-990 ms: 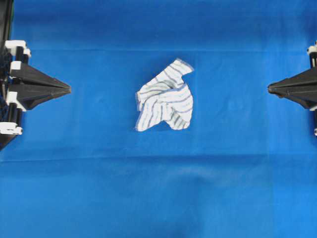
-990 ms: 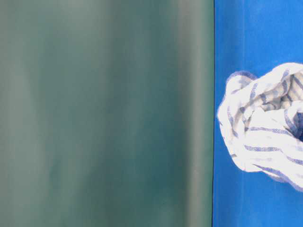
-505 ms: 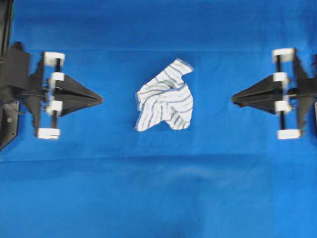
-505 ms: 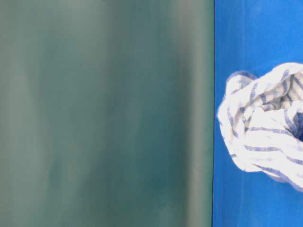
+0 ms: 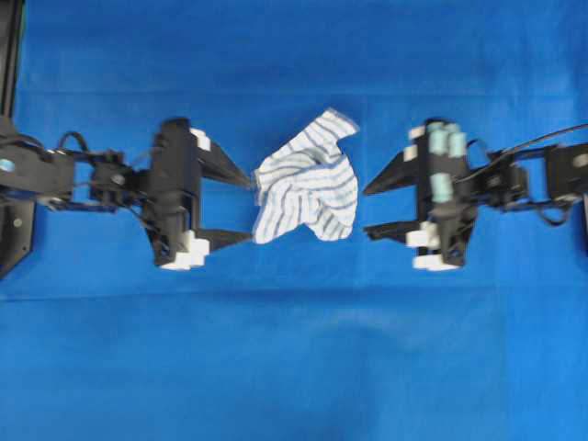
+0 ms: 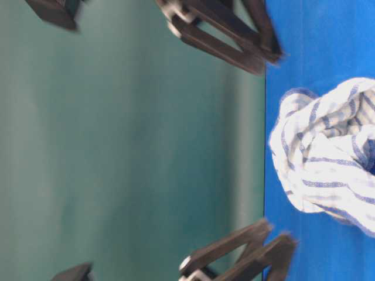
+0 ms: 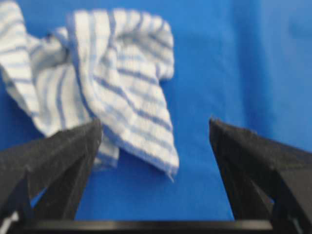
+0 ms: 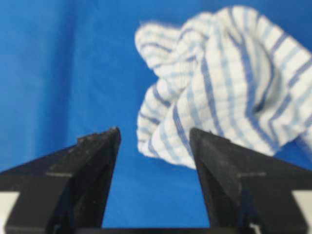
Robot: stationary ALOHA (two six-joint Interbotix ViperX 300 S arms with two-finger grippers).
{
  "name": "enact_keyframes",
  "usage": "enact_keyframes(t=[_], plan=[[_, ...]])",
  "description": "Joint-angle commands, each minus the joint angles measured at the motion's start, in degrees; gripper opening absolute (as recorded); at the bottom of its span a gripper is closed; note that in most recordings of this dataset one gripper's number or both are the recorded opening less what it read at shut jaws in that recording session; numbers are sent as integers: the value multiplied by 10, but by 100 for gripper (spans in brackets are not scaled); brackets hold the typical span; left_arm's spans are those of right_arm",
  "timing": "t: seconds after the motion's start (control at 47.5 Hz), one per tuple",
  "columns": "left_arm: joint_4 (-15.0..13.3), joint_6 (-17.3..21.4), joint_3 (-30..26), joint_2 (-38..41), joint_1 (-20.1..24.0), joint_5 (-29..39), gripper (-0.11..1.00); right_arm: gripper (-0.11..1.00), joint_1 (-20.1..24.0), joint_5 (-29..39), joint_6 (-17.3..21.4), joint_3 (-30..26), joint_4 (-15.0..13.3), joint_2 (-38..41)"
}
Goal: Lift the towel with both arms.
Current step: 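Move both grippers inward and pinch opposite sides of the striped towel, then lift the towel upward with both grippers, holding it between them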
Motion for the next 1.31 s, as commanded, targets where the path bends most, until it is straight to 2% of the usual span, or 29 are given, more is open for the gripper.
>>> enact_keyframes(t=[0.0, 0.358, 0.611, 0.695, 0.779, 0.906, 0.99, 1.053, 1.285], plan=[[-1, 1, -21, 29, -1, -14, 90, 62, -3, -2, 1, -26, 2, 35], [-4, 1, -40, 171, -1, -105, 90, 62, -25, -3, 1, -69, 2, 142], [-4, 2, -56, 215, 6, -101, 88, 61, -28, -4, 1, -78, 2, 160], [-4, 1, -56, 214, 11, -91, 85, 56, -30, -6, 1, -78, 1, 161], [-4, 1, -56, 214, 14, -79, 71, 39, -34, -6, 1, -76, 0, 160], [-4, 1, -56, 213, 15, -66, 35, 4, -43, -6, 1, -73, 1, 160], [-4, 1, -56, 209, 15, -59, 14, 3, -44, -6, 1, -74, 0, 160], [-4, 1, -56, 202, 15, -51, 3, 3, -44, -6, 1, -76, 1, 160], [-4, -2, -67, 125, 12, 33, 3, 3, -42, 21, 3, -80, 3, 116]])
